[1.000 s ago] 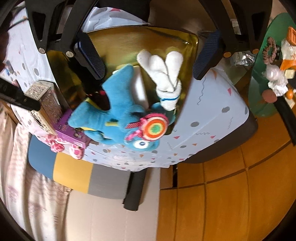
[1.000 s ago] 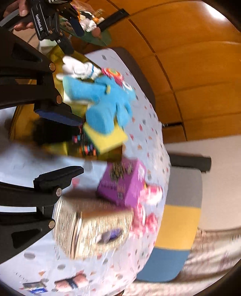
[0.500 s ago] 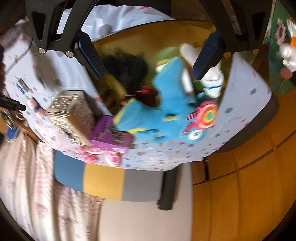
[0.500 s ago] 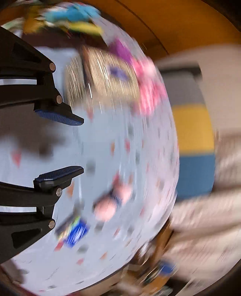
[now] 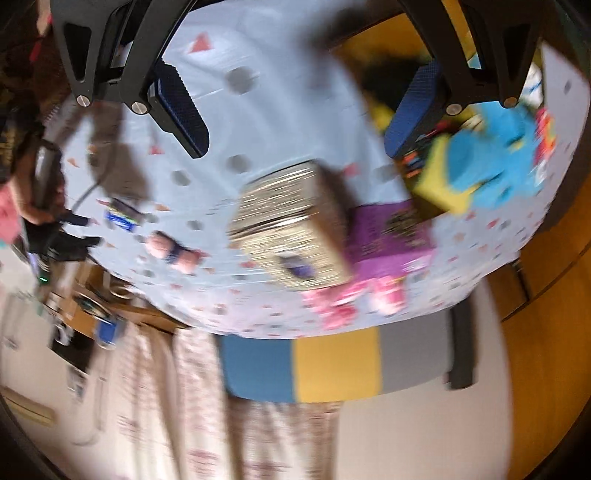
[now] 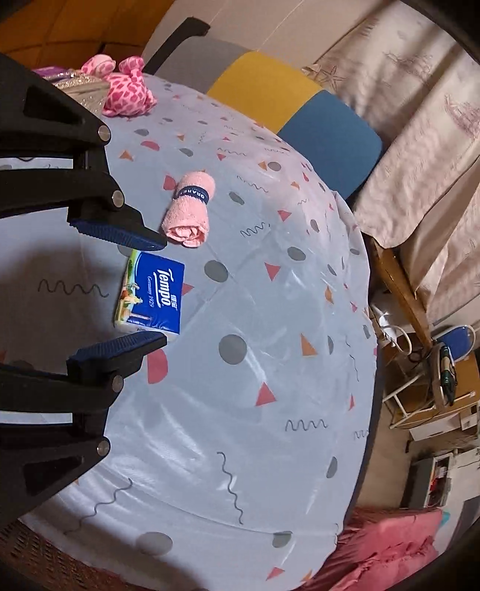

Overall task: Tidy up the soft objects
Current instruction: 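Move both tools from the tray toward the pink towel roll and tissue pack, then grasp the pink GRAREY towel roll with the left tool while the right tool approaches the tissue pack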

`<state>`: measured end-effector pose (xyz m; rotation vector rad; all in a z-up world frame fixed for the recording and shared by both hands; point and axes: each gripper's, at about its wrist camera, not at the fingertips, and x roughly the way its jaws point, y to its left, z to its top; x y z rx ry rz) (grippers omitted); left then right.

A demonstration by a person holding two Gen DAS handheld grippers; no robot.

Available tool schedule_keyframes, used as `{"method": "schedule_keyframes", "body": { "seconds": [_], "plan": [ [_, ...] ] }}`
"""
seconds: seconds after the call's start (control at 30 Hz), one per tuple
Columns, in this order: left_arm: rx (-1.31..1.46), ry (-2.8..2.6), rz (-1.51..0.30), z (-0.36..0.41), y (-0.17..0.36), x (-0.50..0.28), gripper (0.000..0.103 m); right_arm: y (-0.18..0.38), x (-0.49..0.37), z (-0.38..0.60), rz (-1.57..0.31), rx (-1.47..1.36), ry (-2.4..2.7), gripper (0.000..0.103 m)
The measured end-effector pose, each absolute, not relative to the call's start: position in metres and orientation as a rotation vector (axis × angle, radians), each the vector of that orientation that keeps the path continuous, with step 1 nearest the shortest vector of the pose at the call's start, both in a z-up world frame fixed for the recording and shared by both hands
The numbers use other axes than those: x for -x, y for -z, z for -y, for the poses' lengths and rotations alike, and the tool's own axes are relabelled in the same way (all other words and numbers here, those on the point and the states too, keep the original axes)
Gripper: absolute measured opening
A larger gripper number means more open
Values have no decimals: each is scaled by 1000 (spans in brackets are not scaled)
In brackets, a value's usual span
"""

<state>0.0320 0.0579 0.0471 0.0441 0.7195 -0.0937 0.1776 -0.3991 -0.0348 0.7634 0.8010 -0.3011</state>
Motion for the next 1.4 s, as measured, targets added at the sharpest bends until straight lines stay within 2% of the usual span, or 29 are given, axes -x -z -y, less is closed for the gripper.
{"method": "schedule_keyframes", "body": {
  "seconds": [0.5,0.67,0.77,1.13,1.4],
  "plan": [
    [-85,416,-828,95,-48,-130,96,30,-168,409,-710,-886,229,46],
    [-43,434,-894,131,-33,-178,95,23,-165,412,-659,-902,206,47],
    [5,415,-915,147,-23,-208,92,19,-164,410,-635,-899,186,58],
    [157,352,-1045,211,27,-315,93,23,-170,403,-659,-933,82,58],
    [237,259,-1102,229,60,-363,95,29,-177,396,-702,-940,23,59]
  ]
}}
